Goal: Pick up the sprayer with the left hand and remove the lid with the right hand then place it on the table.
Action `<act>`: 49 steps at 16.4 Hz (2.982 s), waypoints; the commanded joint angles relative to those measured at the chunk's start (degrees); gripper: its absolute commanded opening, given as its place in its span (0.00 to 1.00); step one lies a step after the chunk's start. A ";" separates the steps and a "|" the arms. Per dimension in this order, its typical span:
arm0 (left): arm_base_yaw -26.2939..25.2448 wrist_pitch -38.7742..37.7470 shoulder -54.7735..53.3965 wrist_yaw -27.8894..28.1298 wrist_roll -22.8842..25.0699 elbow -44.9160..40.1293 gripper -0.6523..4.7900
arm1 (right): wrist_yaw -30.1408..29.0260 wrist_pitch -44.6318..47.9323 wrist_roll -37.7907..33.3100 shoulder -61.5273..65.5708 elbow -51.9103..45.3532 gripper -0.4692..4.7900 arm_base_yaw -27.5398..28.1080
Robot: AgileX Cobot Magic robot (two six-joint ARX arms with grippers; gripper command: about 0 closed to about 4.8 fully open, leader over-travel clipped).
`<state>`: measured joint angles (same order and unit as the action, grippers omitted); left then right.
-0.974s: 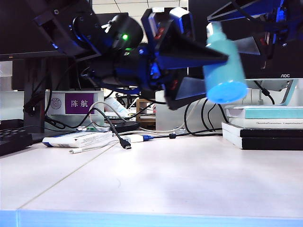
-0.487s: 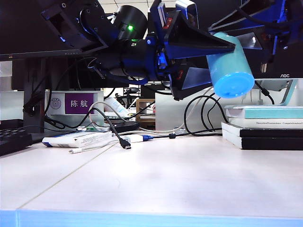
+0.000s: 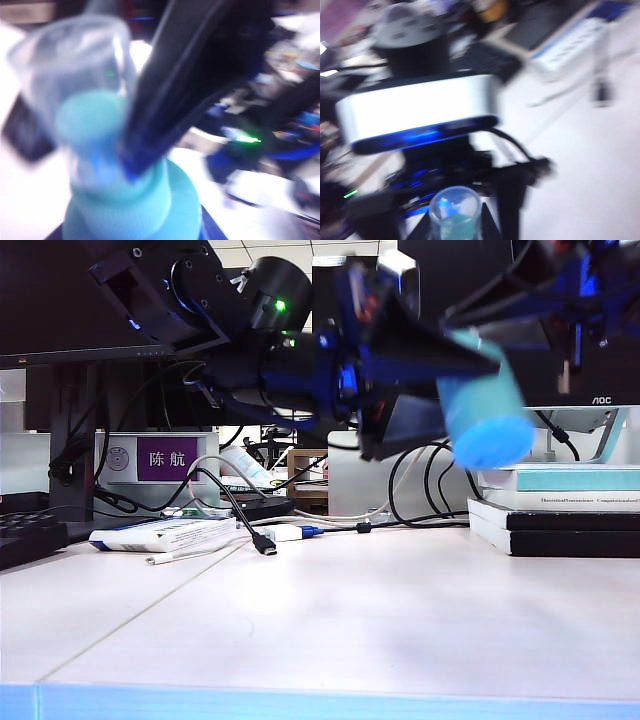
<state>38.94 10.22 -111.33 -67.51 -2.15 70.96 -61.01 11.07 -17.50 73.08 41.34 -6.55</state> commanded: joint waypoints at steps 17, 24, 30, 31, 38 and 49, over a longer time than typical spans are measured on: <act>-0.57 9.20 4.61 36.33 23.12 -7.54 0.48 | 39.39 2.93 10.43 0.50 -6.54 0.16 0.20; -6.01 45.51 6.93 45.92 11.65 -28.44 0.38 | 48.70 22.23 9.86 1.66 -17.84 0.09 0.15; -5.11 60.59 -2.38 49.79 6.32 -30.80 0.38 | 52.39 38.12 8.28 17.55 -22.80 0.09 0.13; -5.11 61.46 -3.54 49.92 5.97 -30.80 0.38 | 52.09 40.11 8.04 19.47 -22.80 0.09 0.13; -5.03 57.88 -4.79 50.45 6.08 -30.58 0.42 | 53.53 45.48 7.87 26.91 -22.80 0.09 0.13; -5.33 56.46 1.38 55.17 5.03 -30.53 1.00 | 53.59 59.34 3.15 25.35 -22.80 1.00 0.15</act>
<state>33.56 65.67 -112.42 -14.61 1.67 40.27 -7.53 65.89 -13.32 99.72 18.41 -6.39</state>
